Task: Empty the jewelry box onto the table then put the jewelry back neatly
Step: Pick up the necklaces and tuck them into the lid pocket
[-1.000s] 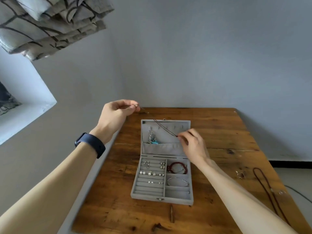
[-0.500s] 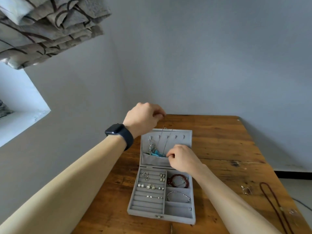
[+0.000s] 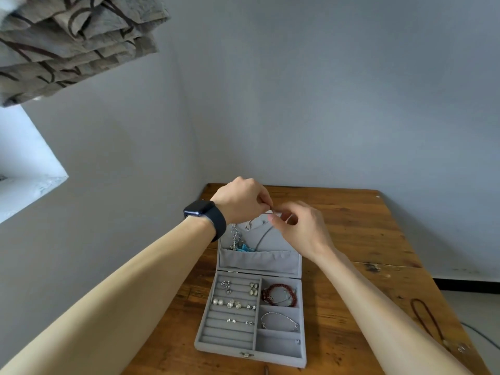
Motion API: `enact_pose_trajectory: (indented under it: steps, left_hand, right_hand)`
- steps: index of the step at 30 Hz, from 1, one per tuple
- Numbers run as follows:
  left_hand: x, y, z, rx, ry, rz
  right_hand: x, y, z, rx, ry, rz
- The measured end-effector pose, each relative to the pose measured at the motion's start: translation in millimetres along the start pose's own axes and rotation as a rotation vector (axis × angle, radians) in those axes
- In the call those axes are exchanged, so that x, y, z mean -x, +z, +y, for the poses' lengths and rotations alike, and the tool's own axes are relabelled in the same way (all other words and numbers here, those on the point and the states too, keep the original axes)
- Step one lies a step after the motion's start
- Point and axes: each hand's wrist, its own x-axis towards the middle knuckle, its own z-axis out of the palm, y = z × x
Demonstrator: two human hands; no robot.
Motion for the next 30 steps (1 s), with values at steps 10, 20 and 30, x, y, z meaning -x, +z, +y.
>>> enact_pose_trajectory:
  steps: [10,20,30]
  left_hand:
    - [21,43,-16,-0.191,-0.105,0.100]
    - [34,82,-15,-0.305,-0.363,0.203]
    - [35,110,-5,-0.364,-0.337,0.160]
  right_hand:
    - [8,15,16,0.101,0.181,-0.279]
    - [13,10,24,0.358,0.024,-0.294]
    - [-2,28,3,0.386,-0.115,-0.007]
